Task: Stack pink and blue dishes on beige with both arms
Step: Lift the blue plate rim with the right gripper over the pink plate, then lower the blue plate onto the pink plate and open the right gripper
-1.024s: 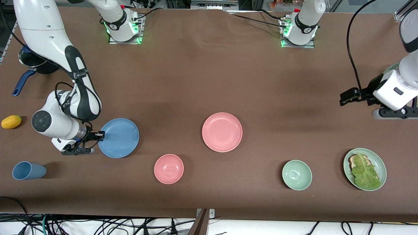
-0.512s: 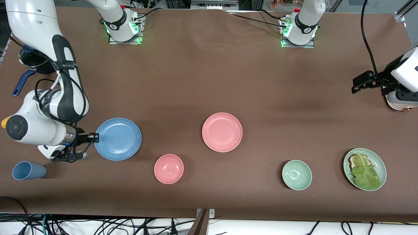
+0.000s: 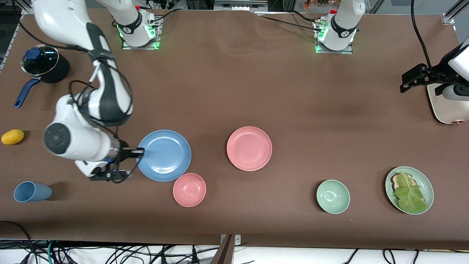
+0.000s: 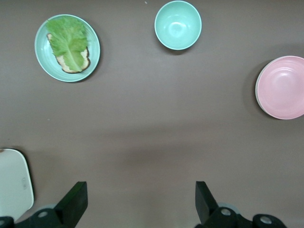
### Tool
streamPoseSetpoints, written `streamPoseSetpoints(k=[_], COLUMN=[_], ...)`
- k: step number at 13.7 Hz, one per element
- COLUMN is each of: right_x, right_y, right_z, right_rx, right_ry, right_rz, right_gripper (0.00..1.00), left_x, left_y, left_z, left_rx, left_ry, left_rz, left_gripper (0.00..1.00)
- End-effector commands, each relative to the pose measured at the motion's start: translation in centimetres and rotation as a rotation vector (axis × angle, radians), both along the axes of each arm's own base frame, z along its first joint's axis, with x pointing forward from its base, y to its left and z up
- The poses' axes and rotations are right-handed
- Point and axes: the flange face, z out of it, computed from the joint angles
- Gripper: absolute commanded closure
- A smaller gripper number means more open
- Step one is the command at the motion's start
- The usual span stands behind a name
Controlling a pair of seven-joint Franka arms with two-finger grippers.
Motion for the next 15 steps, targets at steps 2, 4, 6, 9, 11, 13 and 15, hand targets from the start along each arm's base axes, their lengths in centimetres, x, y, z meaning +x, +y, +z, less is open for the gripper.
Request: streamPoseSetpoints(k=[2,4,6,9,11,13,15], right_x=[-1.5,-2.8,-4.4,-6.8,-7.6,-8.4,-9.1], right_y=[9.0,13.6,18.2,23.9,25.2,26.4,27.2], right_z=[1.4,0.6,-1.1,-4.8,-6.5,-8.0,-9.8], right_rx=[0.091,0.121,0.135,0.149,0.143,0.137,0.134], right_ry=[-0.017,-0.021,-0.032,-0.056,-0.045,-0.032,-0.022], right_rz=[-0.181,-0.251,-0.316,-0.392,-0.399,-0.421,-0.438], right_gripper=[1.00,1.00,1.00,1.00,1.00,1.00,1.00], left_x=[0.5,0.7,0.9,1.0,1.1,1.2,1.3], left_y=[1.8,1.7,1.9,2.0,2.0,2.0,1.9], left_z=[-0.8,-1.2,-1.6,-1.8,-1.8,-1.9,-1.7], left_rx=[-0.039,-0.035,-0.034,-0.031,-0.031,-0.031,-0.031], left_ry=[0.022,0.026,0.032,0.032,0.031,0.032,0.028], left_rz=[-0.005,-0.006,-0.003,-0.002,-0.002,-0.002,-0.004], left_gripper=[0.00,0.00,0.00,0.00,0.00,0.00,0.00])
